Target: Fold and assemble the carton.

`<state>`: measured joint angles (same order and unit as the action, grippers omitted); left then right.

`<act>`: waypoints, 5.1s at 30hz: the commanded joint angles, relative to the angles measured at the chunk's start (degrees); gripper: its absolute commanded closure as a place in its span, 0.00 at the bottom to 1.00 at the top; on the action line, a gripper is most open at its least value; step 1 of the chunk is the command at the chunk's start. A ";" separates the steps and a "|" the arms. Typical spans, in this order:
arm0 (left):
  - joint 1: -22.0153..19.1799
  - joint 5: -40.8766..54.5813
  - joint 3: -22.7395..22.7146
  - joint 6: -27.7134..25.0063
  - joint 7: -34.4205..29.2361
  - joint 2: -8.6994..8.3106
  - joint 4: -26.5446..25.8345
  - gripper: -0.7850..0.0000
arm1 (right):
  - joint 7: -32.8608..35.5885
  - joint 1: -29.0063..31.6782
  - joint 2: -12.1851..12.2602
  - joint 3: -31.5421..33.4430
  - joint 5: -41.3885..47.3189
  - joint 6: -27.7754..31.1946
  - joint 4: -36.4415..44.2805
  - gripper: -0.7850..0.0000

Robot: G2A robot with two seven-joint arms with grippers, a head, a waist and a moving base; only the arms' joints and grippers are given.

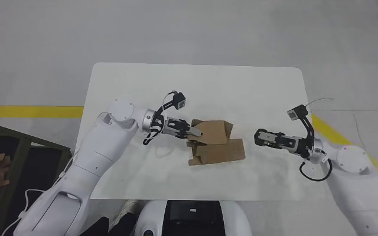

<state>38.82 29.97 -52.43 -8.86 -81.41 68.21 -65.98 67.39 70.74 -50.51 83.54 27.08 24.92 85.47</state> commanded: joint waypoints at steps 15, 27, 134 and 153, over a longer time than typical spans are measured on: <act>0.62 -0.72 0.79 -0.11 -3.12 -0.06 -2.54 1.00 | 7.64 -5.29 -1.98 -10.01 9.70 3.95 2.63 0.00; 0.63 -0.46 1.73 -0.27 -3.98 0.19 -3.48 1.00 | 8.82 -7.41 -3.03 -14.56 11.86 3.15 1.39 0.00; 0.32 6.80 0.35 -0.99 -2.01 0.95 -5.81 0.00 | 3.19 -13.09 -7.92 -24.01 9.23 5.79 -11.60 1.00; -2.46 5.10 4.53 -0.63 -1.86 2.80 -3.45 0.00 | 1.65 -11.50 -8.23 -23.17 7.38 4.59 -8.69 1.00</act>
<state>36.42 35.30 -47.99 -9.54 -83.35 70.97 -69.46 69.01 59.24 -58.73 60.33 34.48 29.60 76.70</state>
